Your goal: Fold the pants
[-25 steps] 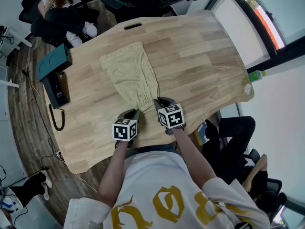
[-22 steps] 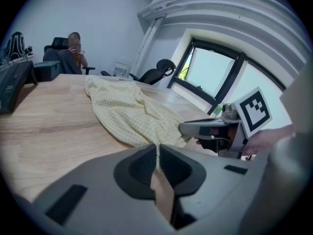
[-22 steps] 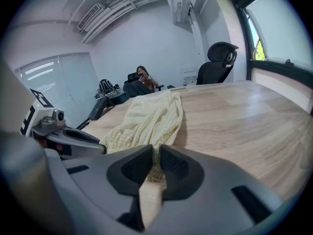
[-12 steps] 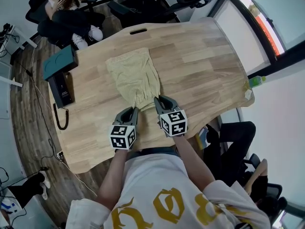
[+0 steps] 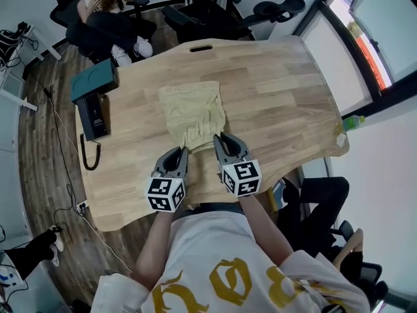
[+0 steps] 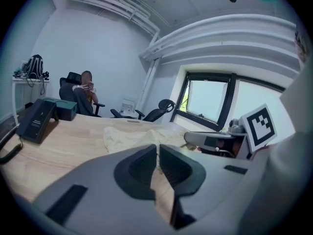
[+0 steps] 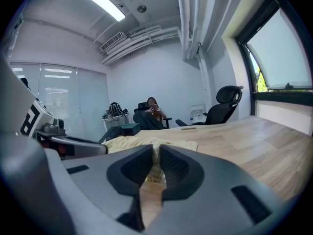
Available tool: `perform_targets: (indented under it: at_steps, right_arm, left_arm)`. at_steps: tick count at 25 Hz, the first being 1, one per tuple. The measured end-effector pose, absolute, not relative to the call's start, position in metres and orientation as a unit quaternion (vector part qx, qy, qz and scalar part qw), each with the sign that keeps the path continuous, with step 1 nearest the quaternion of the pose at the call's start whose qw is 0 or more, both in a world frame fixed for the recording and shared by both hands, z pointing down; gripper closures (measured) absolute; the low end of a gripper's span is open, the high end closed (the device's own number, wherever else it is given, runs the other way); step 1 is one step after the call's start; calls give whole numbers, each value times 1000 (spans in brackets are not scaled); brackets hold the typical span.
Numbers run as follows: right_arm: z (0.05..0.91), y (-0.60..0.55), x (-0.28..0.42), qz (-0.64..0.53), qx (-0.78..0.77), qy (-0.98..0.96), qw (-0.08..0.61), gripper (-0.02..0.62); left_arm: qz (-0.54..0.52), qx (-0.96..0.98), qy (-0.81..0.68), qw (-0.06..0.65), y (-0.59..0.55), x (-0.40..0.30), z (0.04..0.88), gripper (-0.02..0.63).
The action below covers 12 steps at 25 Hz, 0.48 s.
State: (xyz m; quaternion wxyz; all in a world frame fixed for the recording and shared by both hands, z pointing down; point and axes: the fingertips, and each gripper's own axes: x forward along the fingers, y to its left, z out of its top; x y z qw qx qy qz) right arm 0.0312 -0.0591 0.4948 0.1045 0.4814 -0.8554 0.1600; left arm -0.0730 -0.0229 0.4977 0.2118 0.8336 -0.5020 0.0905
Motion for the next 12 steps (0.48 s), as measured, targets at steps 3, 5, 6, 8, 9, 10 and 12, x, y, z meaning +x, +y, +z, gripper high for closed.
perform_targets:
  at_steps: [3,5,6,8,9,10,12]
  right_arm:
    - [484,-58,28,156,479,-859,94,547]
    - [479,-60,26,152,479,-860,91,546]
    - [478,-60,26,148,479,-860,92,546]
    - [477,-62,25,143,480,-861,95,546]
    - [476,-63,23,143,479,-861,96,546]
    - [476,-64,22,143,478,-861,96,546]
    - [475,-66,20,140,477,-862,97,546]
  left_arm:
    - [78,832,-509,206,-22,-78,485,581]
    - [72,831,-510,211,-22,-80,480,580]
    - [70,829,-510,216,-23,-80,480,580]
    - [66,826,-512,228,-26,-82,481,580]
    - [64,824,-513,231,-27,-83,481,580]
    - [63,823,-515,232,-28,-84,481,580]
    - [60,820,-519,233,-31,-87,479,580]
